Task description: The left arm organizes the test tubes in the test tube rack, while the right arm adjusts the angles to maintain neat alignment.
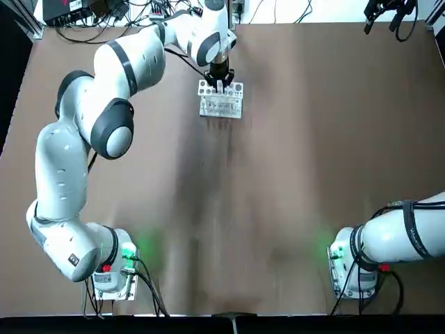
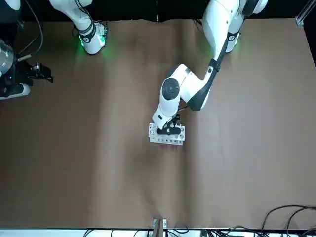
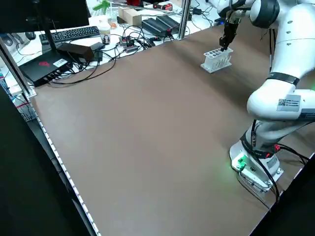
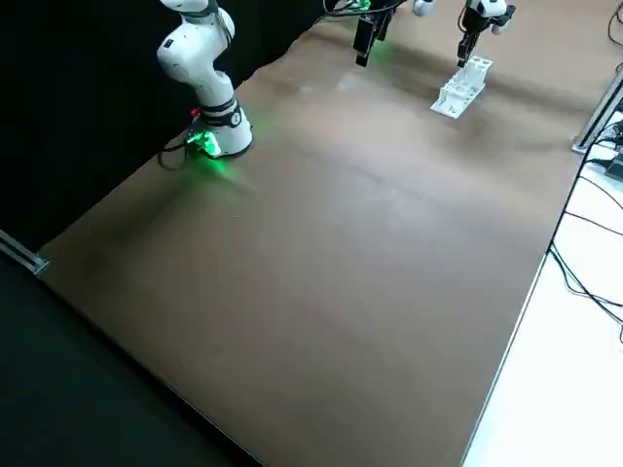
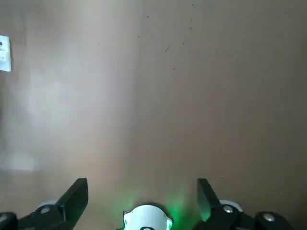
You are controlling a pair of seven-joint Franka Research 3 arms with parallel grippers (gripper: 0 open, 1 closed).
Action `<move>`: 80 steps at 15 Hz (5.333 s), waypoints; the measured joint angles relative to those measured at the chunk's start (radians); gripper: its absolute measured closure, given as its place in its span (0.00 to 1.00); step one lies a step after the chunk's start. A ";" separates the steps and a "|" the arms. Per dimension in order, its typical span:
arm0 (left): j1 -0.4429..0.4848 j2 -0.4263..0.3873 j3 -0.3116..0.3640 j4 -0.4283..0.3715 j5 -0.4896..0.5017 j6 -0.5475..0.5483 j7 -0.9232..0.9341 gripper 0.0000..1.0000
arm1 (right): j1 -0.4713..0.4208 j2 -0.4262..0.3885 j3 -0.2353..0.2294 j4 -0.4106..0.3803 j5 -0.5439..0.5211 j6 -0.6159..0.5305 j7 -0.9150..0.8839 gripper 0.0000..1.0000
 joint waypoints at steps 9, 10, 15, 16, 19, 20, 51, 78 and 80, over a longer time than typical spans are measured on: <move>0.000 0.007 0.000 0.005 0.000 0.009 0.000 0.68 | 0.000 0.000 0.000 0.000 0.000 0.000 0.000 0.00; 0.001 0.008 0.000 0.005 0.000 0.012 0.000 0.68 | 0.000 0.000 0.000 0.000 0.000 0.000 0.000 0.00; 0.002 0.011 0.002 0.005 0.000 0.014 0.000 0.69 | 0.000 0.000 0.000 0.000 0.000 0.000 0.000 0.00; 0.002 0.011 0.002 0.005 0.000 0.014 0.000 0.70 | 0.000 0.000 0.000 0.000 0.000 0.000 0.000 0.00; 0.002 0.011 0.002 0.005 0.000 0.014 0.000 0.70 | 0.000 0.000 0.000 0.000 0.000 0.000 0.000 0.00; 0.002 0.011 0.002 0.005 0.000 0.014 0.000 0.71 | 0.000 0.000 0.000 0.000 0.000 0.000 0.000 0.00; 0.002 0.013 0.011 0.008 0.000 0.039 0.000 0.77 | 0.000 0.000 0.001 0.000 0.000 -0.001 0.000 0.00; 0.000 0.013 0.017 0.012 0.000 0.039 0.000 0.80 | 0.001 0.000 0.002 0.000 0.000 -0.001 0.000 0.00; 0.000 0.013 0.026 0.013 0.000 0.039 0.000 0.80 | 0.001 0.000 0.002 0.000 0.000 -0.001 0.000 0.00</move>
